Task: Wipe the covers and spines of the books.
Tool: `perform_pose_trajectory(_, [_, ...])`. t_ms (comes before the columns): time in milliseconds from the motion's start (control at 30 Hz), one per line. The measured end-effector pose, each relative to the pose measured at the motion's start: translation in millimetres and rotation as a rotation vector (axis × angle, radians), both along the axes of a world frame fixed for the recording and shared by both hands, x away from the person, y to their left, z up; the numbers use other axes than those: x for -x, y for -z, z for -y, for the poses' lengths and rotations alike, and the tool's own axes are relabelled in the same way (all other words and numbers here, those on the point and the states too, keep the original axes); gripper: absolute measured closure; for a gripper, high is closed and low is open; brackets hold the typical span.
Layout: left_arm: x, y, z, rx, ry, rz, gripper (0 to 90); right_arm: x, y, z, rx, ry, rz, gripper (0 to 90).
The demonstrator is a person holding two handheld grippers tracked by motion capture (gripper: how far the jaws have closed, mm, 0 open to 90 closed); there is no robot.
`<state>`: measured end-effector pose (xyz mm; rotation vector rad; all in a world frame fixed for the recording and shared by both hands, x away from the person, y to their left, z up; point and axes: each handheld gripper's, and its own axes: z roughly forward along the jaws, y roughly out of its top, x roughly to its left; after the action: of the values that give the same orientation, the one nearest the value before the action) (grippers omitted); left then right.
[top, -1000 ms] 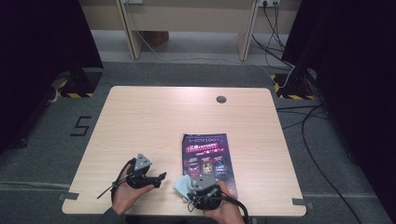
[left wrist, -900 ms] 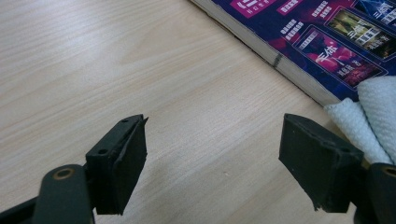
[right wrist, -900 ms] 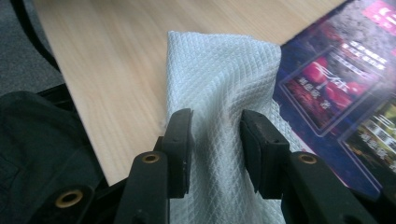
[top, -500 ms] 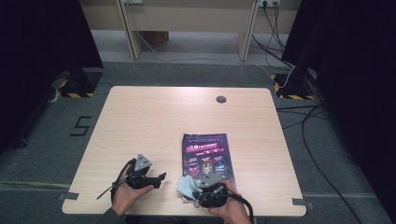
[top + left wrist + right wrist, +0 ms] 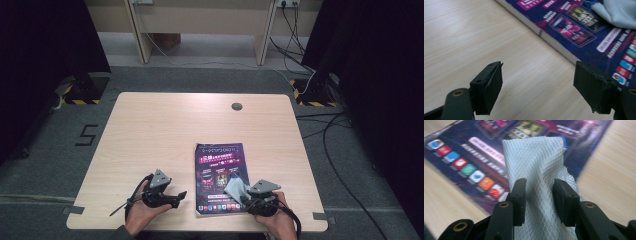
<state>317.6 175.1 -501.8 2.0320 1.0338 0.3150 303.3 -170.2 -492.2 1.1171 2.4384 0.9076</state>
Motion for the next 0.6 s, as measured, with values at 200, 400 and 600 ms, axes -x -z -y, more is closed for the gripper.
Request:
perform_pose_trajectory(200, [6.7, 3.8, 26.3, 0.042, 0.07, -0.032, 22.1, -13.8, -0.7, 3.0, 0.022, 0.021, 0.012, 64.0])
perform_pose_trajectory(400, [10.1, 8.5, 44.8, 0.005, 0.117, -0.041, 21.8, -35.7, -0.2, -0.7, 0.011, 0.036, 0.007, 64.2])
perform_pose_trajectory(600, [9.4, 10.4, 47.8, -0.033, 0.122, -0.033, 20.8, -63.2, 0.4, -2.4, 0.003, 0.064, 0.008, 64.2])
